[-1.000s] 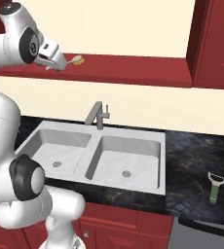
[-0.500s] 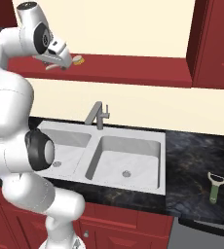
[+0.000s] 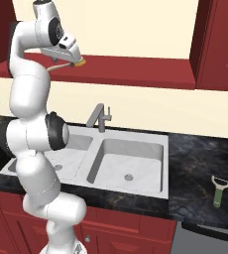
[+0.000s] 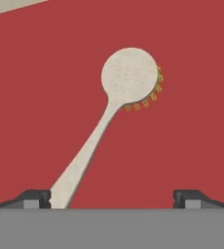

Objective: Open the cabinet. Pick the dish brush and place it next to the sink. Then close the cabinet.

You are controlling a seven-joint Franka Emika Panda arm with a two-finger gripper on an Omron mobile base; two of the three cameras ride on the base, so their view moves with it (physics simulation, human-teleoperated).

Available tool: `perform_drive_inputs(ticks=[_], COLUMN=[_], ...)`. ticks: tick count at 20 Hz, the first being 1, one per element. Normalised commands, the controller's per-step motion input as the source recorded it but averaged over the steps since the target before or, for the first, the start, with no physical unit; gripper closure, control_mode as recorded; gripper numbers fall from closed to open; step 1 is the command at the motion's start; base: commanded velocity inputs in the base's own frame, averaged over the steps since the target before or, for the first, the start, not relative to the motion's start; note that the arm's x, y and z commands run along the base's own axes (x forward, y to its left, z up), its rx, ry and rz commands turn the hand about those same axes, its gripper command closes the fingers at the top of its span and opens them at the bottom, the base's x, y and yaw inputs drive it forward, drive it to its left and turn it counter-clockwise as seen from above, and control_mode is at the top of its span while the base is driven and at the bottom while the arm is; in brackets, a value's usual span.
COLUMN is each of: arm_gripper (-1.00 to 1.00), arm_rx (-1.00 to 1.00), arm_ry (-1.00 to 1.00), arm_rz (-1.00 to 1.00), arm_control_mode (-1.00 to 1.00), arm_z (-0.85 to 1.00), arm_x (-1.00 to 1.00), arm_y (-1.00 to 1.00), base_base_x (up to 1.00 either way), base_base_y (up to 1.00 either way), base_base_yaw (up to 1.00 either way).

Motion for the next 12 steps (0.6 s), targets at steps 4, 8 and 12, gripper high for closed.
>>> perform_drive_inputs(ticks=[4,8,12], arm_gripper=[-1.00,-1.00,-1.00], arm_rx=[0.00,0.00,0.00], arm_ry=[0.00,0.00,0.02], arm_rz=[0.00,0.00,-0.03], arm_control_mode=[-1.00,-1.00,-1.00], arm_z=[-0.22,-0.06,-0.05], arm_x=[0.49,0.17,0.02], arm_y=[0.00,0.00,0.05], base_base_x=[0.00,0.00,0.00], base_base_y=[0.00,0.00,0.00], base_base_yaw=[0.00,0.00,0.00])
